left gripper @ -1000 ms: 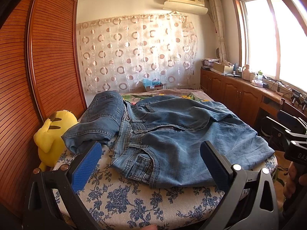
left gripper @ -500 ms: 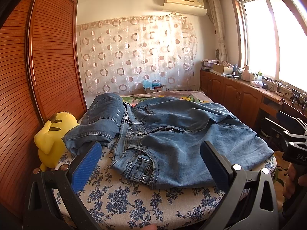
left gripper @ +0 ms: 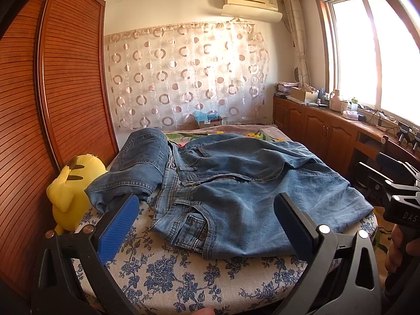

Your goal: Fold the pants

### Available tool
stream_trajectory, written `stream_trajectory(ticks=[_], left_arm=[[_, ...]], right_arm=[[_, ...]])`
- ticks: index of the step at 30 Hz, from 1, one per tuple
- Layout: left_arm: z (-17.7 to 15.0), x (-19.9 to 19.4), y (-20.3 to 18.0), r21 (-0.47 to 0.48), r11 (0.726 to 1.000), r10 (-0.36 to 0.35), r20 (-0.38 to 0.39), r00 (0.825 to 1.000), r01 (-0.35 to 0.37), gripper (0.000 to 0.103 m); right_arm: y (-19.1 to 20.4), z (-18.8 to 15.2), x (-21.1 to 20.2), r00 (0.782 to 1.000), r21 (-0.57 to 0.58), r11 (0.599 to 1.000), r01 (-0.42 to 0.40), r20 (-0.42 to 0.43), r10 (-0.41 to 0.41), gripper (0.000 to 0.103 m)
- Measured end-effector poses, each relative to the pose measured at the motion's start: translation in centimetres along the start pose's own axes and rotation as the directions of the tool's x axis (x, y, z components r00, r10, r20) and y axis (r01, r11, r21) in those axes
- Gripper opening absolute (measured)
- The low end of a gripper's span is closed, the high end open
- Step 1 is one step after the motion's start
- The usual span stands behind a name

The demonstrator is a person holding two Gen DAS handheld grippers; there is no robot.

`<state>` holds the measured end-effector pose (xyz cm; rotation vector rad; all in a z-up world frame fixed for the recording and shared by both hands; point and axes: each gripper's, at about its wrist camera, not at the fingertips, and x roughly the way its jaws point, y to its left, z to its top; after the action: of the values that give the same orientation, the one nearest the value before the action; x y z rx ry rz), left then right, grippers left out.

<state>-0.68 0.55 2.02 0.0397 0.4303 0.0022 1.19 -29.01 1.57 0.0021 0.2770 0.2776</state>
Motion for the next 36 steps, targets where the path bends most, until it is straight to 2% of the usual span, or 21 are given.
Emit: stream_trajectory(ticks=[19,25,36], left_arm=[[0.0,-0.1,-0.3,-0.008,1.000,-0.007,-0.014,1.000,0.006,0.103],[-0.8,1.0,0.3,0.007,1.000,-0.005,-0.049,0.999,0.005,0.103],[-2.9,3.8,1.8,0.031,0.998,-0.042,-0.126,0.991,0.046,0.103]], right_arm=[[-0.1,-0.1,0.1,1.000,0.008,1.000,-0.002,-0.010,0.002,0.103],[-0.3,-0.3,0.3,1.000,0.009,1.000,-0.003,-0.023,0.004,0.103],[-1.3,-0.8,1.2,0.998,0.010,1.000,0.009,-0.063,-0.008,0.103]])
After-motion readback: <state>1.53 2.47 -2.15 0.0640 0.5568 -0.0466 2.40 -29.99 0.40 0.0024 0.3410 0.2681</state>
